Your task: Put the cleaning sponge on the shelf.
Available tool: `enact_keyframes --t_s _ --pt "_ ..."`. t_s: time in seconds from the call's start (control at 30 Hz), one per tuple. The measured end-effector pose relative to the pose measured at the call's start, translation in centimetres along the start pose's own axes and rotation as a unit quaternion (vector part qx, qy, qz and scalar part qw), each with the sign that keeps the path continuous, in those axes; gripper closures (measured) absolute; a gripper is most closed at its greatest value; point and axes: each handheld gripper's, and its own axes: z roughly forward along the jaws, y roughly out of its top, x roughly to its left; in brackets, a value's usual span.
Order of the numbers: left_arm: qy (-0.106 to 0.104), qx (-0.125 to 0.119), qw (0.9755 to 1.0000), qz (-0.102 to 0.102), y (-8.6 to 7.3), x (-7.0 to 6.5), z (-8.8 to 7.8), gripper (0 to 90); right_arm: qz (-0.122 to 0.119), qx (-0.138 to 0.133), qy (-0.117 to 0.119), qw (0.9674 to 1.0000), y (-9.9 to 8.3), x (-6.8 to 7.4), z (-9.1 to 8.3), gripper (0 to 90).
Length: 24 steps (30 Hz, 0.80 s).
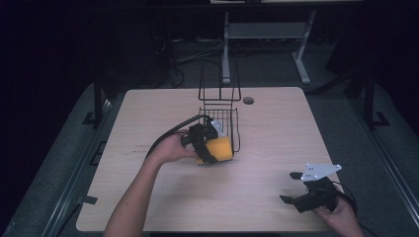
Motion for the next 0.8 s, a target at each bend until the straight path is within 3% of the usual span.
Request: enact_keyframes --t_s 0.67,0.8 --pt "-0.004 -0.008 0.9998 -0.016 -0.7 1.2 0.2 21.9 0.000 0.002 0.002 1.0000 0.1 0.0 0.1 14.1" --pt "-0.002 0.003 0.9999 -0.015 -0.4 1.4 0.1 21.9 -0.001 0.003 0.003 1.0000 0.1 0.0 0.1 14.1"
